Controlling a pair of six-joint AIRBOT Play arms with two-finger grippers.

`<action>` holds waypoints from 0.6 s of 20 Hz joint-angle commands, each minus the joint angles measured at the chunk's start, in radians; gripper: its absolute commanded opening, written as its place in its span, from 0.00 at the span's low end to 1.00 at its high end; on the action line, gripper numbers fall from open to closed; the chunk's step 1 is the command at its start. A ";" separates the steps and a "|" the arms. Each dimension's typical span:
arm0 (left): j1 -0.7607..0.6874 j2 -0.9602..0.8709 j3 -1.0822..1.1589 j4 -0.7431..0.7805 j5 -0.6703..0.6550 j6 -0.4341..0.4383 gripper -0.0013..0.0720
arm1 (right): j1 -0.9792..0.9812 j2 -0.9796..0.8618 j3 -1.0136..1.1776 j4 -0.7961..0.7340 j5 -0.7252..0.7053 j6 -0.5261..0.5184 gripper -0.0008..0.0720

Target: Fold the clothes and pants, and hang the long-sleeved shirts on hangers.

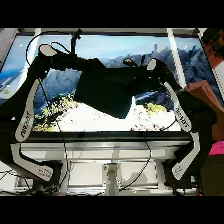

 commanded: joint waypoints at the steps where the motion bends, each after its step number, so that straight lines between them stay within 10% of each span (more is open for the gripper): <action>1: 0.000 -0.001 0.000 0.001 0.000 0.000 0.95 | 0.024 -0.001 0.000 -0.050 -0.035 -0.003 0.45; 4: 0.000 -0.001 0.000 0.001 0.000 0.000 0.95 | 0.039 -0.001 0.000 -0.051 -0.030 -0.003 0.08; 12: 0.000 -0.001 0.000 0.000 0.001 0.000 0.95 | 0.043 0.037 0.071 -0.101 -0.031 0.006 0.05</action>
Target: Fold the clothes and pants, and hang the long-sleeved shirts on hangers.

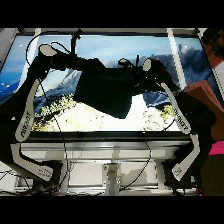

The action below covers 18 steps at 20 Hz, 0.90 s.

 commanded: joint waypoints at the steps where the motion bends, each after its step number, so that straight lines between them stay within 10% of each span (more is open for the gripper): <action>1: 0.000 -0.001 0.000 0.000 0.000 0.000 0.95 | 0.001 0.021 0.064 -0.025 -0.034 0.009 0.05; 16: 0.000 -0.001 0.000 0.002 0.003 0.001 0.95 | -0.031 0.015 0.184 -0.219 -0.278 0.044 0.06; 18: 0.000 -0.001 0.000 0.001 0.003 0.001 0.95 | -0.044 0.015 0.170 -0.198 -0.201 0.090 0.42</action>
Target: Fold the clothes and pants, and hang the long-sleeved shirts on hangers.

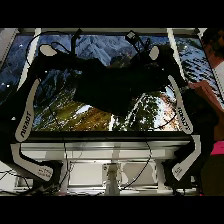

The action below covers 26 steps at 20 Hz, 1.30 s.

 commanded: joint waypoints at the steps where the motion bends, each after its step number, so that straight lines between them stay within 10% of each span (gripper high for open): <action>1: 0.000 -0.001 0.000 0.000 0.001 0.000 0.95 | -0.026 -0.001 -0.014 0.035 0.090 0.060 0.58; 12: 0.004 -0.001 0.000 0.003 0.001 0.000 0.95 | -0.121 -0.024 -0.203 0.221 0.302 0.053 0.87; 17: 0.004 -0.002 0.000 0.003 0.001 0.000 0.94 | -0.121 -0.038 -0.203 0.415 0.306 0.007 0.87; 26: 0.004 -0.002 0.000 0.003 0.001 0.000 0.95 | -0.055 -0.045 -0.204 0.323 0.248 0.032 0.85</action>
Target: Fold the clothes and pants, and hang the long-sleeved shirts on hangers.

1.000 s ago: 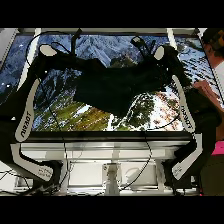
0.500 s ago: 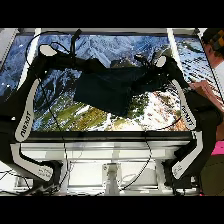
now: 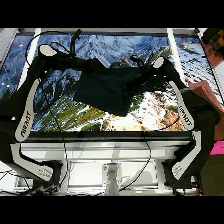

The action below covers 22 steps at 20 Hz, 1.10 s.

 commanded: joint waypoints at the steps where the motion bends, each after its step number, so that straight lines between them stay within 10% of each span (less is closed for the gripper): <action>1: 0.000 -0.001 0.000 0.000 0.000 0.000 0.95 | 0.032 -0.015 0.000 -0.039 -0.036 0.019 0.75; 4: 0.000 -0.001 0.000 0.000 0.000 0.000 0.95 | 0.064 -0.025 0.003 -0.039 -0.093 0.016 0.06; 19: 0.197 0.004 0.000 -0.080 0.022 0.008 0.86 | 0.068 -0.037 0.282 -0.149 -0.548 0.025 0.05; 22: 0.195 0.003 0.000 -0.011 0.015 0.008 0.86 | 0.056 -0.072 0.279 -0.251 -0.537 0.230 0.05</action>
